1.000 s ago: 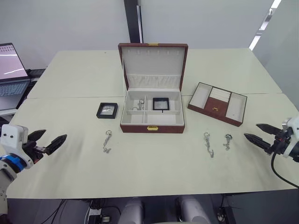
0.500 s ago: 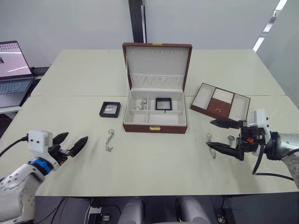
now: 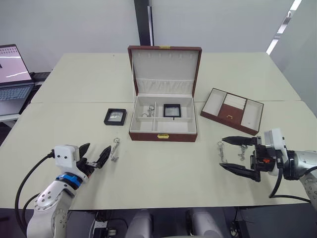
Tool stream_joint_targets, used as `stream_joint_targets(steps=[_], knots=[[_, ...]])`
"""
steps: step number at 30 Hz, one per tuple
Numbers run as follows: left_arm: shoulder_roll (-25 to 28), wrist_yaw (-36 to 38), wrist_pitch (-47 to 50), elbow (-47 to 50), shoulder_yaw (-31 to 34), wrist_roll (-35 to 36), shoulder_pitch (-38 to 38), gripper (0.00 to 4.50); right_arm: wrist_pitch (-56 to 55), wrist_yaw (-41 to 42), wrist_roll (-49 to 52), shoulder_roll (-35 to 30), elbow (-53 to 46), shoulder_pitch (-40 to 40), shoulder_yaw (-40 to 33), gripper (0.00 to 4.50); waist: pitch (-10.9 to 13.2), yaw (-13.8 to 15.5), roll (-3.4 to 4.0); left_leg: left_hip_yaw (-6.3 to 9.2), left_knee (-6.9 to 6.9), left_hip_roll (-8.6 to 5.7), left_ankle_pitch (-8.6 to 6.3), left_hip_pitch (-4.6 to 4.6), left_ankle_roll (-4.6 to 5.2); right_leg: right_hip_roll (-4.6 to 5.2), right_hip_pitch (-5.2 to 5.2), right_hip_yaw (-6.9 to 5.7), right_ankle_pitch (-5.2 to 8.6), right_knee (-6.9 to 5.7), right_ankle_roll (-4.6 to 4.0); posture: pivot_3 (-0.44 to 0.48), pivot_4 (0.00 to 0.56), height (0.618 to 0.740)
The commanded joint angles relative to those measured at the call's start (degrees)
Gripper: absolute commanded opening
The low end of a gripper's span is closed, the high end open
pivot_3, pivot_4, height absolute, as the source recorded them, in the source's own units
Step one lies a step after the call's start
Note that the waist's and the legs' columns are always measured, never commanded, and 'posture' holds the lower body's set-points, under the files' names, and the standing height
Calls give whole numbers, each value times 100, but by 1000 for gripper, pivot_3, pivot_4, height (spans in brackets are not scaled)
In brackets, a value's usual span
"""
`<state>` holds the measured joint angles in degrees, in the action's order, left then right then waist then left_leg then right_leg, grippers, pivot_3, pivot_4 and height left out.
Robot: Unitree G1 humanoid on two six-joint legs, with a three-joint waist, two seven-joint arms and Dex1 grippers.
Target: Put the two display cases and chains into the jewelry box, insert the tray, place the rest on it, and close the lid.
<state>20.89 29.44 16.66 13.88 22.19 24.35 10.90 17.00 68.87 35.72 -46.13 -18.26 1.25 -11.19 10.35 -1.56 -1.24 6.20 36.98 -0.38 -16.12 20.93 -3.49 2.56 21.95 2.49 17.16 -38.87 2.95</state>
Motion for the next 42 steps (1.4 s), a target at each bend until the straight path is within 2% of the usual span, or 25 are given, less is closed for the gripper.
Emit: stream_joint_targets(steps=[1, 10, 17, 23, 32, 42], knots=[[-126, -264, -106, 356, -154, -91, -3, 4473, -221, 147, 52, -11, -9, 35, -197, 4500, 0, -1, 0, 0, 0, 0, 0, -1, 0, 0, 0, 1, 0, 0, 0, 0, 150, 740], [-551, -789, -196, 593, -658, -387, 3, 4473, -564, 403, -190, -128, 452, 275, -309, 4500, 1, 4, -2, 1, 2, -3, 0, -4, 0, 0, -9, 0, 0, 1, 1, 0, 150, 740], [-620, -907, -410, 329, -715, -480, -125, 4473, -958, 459, -320, -59, 915, 472, -501, 4500, 1, 3, -2, 1, 1, -2, 0, -8, 0, -2, -14, -1, 0, 3, 0, 0, 150, 740], [-683, -992, -596, -50, -794, -662, -159, 4473, -946, 354, -294, -47, 815, 450, -463, 4500, 1, -2, -2, 2, 1, -2, 0, -12, 0, -3, -18, -1, 0, 3, 0, 0, 150, 740], [-447, -1068, -165, -307, -1034, -977, -345, 4473, -734, 252, -229, -80, 607, 348, -387, 4500, -4, 5, 6, 3, 1, -3, 0, -14, 0, -2, -22, -2, 0, 4, 1, 0, 150, 740], [-298, -1158, 969, 102, -1338, -1013, -384, 4473, -469, 219, -179, -111, 465, 277, -399, 4500, -15, 5, 25, 5, 1, -5, 0, -15, 0, 0, -25, -3, 0, 5, 1, 0, 150, 740]])
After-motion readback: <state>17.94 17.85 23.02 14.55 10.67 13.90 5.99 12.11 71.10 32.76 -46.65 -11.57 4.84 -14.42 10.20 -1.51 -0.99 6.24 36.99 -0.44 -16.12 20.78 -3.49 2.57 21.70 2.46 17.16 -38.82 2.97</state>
